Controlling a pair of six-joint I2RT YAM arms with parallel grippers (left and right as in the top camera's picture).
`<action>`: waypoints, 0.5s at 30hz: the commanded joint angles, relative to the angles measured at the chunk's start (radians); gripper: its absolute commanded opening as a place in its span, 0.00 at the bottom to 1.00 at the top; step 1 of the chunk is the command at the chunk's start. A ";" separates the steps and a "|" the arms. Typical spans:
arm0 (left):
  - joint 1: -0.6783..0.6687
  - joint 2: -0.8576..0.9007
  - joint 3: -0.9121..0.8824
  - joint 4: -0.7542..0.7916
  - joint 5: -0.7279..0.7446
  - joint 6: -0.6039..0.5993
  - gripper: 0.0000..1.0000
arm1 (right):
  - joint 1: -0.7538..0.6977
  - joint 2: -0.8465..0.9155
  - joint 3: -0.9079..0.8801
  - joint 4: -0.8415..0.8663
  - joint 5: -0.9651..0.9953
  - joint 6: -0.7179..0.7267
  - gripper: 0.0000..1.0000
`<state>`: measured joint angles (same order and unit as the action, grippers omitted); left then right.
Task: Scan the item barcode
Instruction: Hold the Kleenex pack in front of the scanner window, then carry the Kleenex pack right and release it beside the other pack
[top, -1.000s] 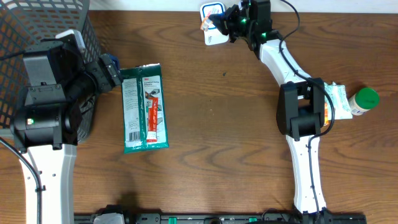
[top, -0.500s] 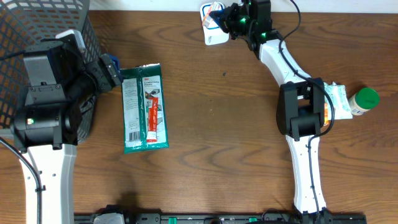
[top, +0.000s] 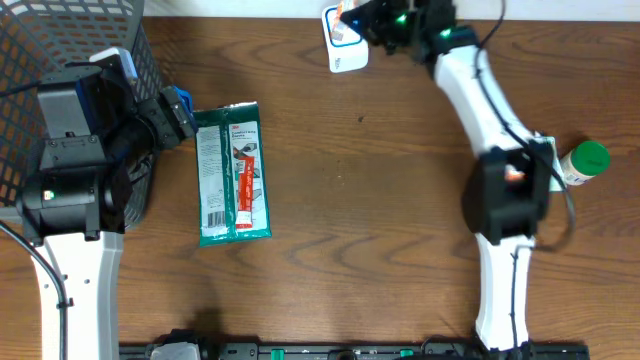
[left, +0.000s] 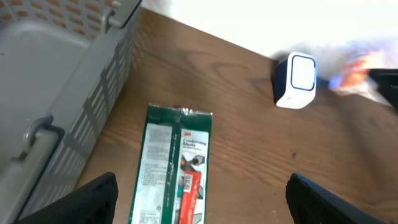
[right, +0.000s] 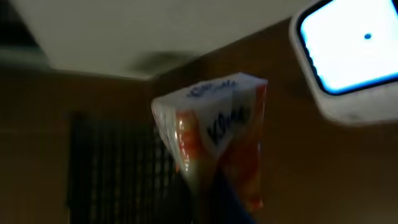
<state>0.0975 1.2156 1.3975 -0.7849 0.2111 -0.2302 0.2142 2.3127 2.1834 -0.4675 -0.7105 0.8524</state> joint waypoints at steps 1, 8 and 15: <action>0.005 -0.001 0.005 0.000 0.006 0.012 0.87 | -0.018 -0.171 0.020 -0.206 -0.011 -0.325 0.01; 0.005 -0.001 0.005 0.000 0.006 0.012 0.87 | -0.018 -0.251 0.020 -0.690 0.195 -0.679 0.01; 0.005 -0.001 0.005 0.000 0.006 0.012 0.87 | -0.018 -0.246 -0.070 -0.971 0.615 -0.712 0.01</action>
<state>0.0975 1.2156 1.3975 -0.7841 0.2115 -0.2302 0.2142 2.0552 2.1609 -1.4124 -0.3325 0.2058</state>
